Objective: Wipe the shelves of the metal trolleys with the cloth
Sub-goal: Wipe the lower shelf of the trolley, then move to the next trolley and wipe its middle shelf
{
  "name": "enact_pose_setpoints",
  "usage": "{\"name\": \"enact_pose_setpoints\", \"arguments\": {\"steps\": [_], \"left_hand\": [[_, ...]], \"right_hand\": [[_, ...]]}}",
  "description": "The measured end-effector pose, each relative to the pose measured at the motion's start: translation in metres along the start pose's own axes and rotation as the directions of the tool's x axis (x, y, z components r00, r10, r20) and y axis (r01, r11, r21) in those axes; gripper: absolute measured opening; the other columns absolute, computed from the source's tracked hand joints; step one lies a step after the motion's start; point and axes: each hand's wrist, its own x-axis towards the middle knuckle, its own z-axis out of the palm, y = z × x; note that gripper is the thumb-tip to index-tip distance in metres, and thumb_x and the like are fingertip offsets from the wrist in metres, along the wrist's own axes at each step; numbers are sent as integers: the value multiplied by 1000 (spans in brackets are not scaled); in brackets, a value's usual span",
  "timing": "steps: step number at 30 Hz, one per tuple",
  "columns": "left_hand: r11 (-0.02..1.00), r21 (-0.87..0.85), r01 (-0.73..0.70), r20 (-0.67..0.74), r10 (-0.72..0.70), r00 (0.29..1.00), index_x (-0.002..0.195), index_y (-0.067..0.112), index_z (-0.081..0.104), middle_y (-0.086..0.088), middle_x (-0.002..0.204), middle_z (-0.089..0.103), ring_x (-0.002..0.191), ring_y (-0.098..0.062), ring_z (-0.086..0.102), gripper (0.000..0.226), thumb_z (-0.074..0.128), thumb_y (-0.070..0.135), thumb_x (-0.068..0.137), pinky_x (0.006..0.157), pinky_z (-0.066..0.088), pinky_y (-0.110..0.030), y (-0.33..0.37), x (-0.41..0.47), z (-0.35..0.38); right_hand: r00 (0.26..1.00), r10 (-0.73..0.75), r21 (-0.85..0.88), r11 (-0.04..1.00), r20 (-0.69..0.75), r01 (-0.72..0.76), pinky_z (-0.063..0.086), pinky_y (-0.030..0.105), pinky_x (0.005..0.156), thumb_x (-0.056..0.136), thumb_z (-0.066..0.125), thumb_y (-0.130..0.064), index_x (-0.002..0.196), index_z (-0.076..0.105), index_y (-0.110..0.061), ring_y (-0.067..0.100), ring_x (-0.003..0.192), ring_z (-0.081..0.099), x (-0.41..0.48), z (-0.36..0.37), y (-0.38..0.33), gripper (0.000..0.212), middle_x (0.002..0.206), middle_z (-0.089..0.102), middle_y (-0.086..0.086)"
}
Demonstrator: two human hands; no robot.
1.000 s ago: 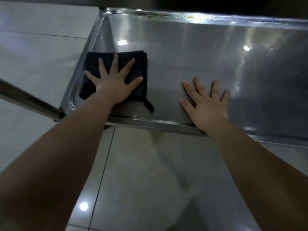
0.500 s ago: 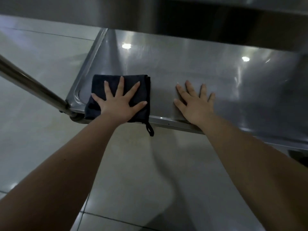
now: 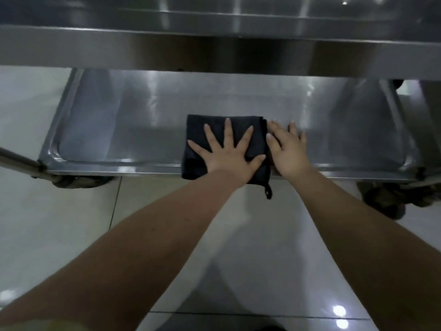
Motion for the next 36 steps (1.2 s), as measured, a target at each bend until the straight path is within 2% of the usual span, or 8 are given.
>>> {"name": "enact_pose_setpoints", "arguments": {"steps": [4,7,11,15,22,26,29,36], "left_hand": [[987,-158,-9,-45,2,999,153,47,10,3,165,-6,148,-40,-11,58,22,62,99,106,-5,-76,5,-4,-12],[997,-80,-25,-345,-4,939,140,25,44,-7,147,42,132,-35,35,39,38,32,102,103,30,-52,-33,7,-34],[992,89,-86,-301,109,947,149,18,33,-9,155,32,145,-30,21,45,36,27,105,116,12,-55,-81,35,-40],[987,64,-147,-283,159,946,131,18,50,-9,132,52,127,-30,40,31,43,26,102,110,22,-49,-86,30,-44],[976,183,-116,-267,163,950,121,16,51,-9,119,58,114,-32,52,35,62,12,87,105,31,-43,-88,-43,-85],[947,195,-256,-289,305,907,89,11,56,-10,78,60,66,-30,59,56,85,7,42,68,48,-32,-96,-115,-121],[943,150,-297,-184,322,929,78,8,65,-12,73,60,59,-31,60,51,88,1,33,63,52,-33,-104,-163,-165],[961,-52,-271,-116,263,958,98,-2,68,-25,93,63,87,-43,62,24,69,5,75,79,48,-45,-133,-294,-336]], "right_hand": [[986,156,404,907,-66,-117,27,48,118,91,49,-45,141,48,-28,25,141,36,4,-8,0,53,145,49,1],[998,15,114,993,-61,-8,30,48,114,97,53,-34,141,48,-25,28,136,41,16,-14,-13,45,140,54,3],[995,-26,-190,981,100,45,7,52,118,101,48,-32,148,37,-27,23,146,22,29,-7,-39,48,152,39,-1],[994,-84,-303,947,75,103,33,40,103,98,53,-26,128,54,-13,32,122,42,22,-11,-60,32,128,51,12],[972,-101,-271,950,211,158,44,43,89,98,51,-16,116,54,-6,35,110,48,-36,-61,-105,21,119,52,18],[934,-87,-336,918,348,211,36,40,87,97,48,-12,121,51,-4,34,112,46,-86,-106,-143,25,123,50,17],[906,-87,-267,940,414,212,35,38,80,95,48,-6,119,52,-4,34,108,47,-116,-145,-181,25,120,52,17],[894,-221,-107,953,390,282,39,38,73,95,53,-8,113,61,-5,31,98,51,-185,-254,-304,20,109,56,13]]}}
